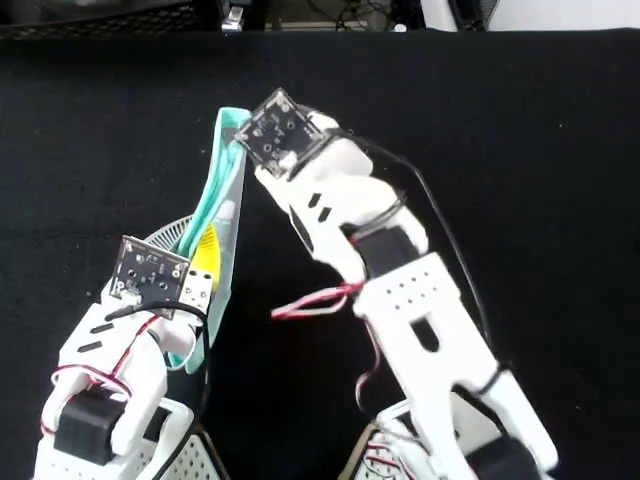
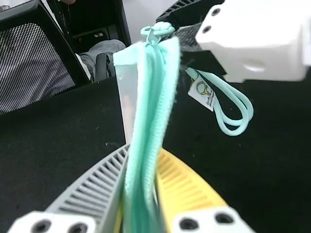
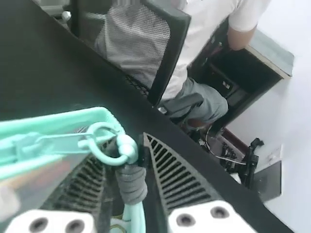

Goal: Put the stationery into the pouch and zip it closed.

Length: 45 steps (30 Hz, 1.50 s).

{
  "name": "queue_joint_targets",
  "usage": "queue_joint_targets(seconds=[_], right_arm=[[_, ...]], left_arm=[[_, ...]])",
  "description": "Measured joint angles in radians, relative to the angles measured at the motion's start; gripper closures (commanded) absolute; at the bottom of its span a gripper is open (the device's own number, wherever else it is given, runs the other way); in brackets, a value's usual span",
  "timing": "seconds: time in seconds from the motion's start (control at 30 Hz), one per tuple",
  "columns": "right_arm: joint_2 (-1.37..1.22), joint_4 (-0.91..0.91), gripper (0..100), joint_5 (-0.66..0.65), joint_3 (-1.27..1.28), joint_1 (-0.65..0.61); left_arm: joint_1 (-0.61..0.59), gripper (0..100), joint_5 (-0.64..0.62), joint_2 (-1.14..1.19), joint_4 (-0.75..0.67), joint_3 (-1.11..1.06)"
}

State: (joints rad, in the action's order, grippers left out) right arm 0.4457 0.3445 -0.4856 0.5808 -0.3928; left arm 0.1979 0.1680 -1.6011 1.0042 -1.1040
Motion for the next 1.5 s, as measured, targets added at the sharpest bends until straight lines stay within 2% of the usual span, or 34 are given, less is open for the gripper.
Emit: queue_joint_targets(seconds=[0.47,0.6,0.73,1.5], right_arm=[[-0.13,0.0,98.5,-0.002,-0.084,0.017],[-0.226,0.0,98.5,0.003,-0.12,0.1],[-0.273,0.0,98.5,0.002,-0.149,0.117],[-0.339,0.0,98.5,-0.044,-0.176,0.147]], left_arm=[[0.0,97,0.0,0.002,0.0,-0.002],[0.002,97,0.0,0.0,0.0,-0.003],[0.003,97,0.0,0.0,0.002,-0.005],[0.003,97,0.002,0.002,0.0,-0.005]])
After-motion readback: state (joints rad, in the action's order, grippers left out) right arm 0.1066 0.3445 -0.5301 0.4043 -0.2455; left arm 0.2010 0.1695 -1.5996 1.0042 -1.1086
